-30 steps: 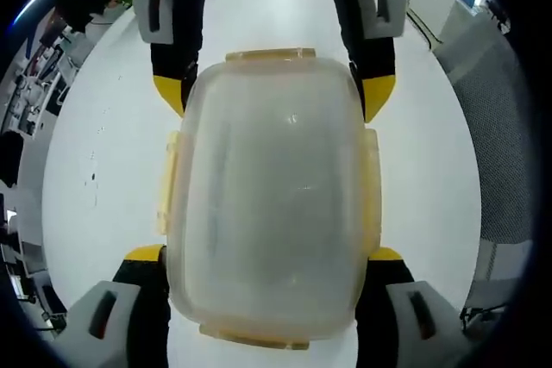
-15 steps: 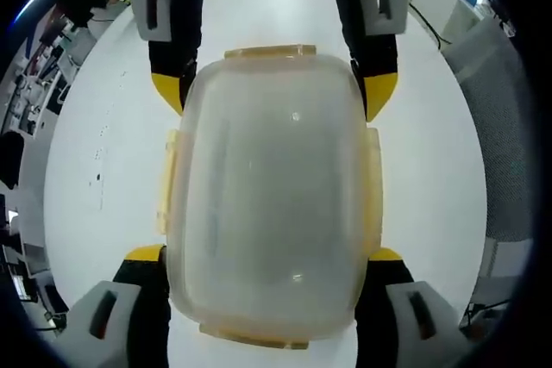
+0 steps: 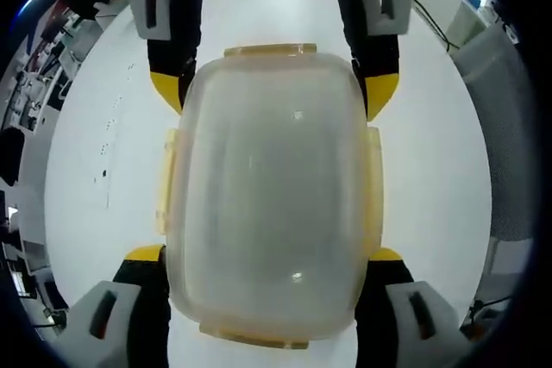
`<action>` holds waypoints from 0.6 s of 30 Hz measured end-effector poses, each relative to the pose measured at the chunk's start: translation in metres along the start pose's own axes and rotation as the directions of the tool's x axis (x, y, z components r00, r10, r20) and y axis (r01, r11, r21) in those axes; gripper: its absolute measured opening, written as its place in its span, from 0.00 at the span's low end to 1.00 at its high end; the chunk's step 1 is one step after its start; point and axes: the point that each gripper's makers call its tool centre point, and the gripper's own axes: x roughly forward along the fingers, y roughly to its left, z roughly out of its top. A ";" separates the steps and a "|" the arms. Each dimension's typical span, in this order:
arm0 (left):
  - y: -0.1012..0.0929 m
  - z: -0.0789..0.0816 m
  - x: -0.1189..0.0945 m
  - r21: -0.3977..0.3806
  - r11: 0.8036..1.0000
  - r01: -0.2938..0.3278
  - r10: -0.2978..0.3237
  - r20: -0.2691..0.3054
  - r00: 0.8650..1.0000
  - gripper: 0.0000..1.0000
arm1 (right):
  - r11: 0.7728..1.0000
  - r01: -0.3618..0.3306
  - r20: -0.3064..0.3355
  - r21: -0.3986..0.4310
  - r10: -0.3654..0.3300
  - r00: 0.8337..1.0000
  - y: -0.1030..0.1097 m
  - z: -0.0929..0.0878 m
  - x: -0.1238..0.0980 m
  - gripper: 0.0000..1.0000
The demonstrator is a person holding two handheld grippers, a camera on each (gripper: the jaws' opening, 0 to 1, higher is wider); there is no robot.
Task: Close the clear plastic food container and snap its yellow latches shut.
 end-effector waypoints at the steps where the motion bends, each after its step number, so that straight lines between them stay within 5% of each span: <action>1: 0.001 0.000 0.000 -0.005 1.000 -0.001 0.001 0.000 1.000 0.90 | 1.000 -0.001 0.004 -0.003 0.001 1.000 -0.002 0.000 0.000 0.84; 18: 0.004 0.001 -0.001 -0.017 1.000 -0.004 0.004 0.018 1.000 0.90 | 1.000 -0.007 -0.022 -0.027 0.006 1.000 -0.004 0.000 0.000 0.84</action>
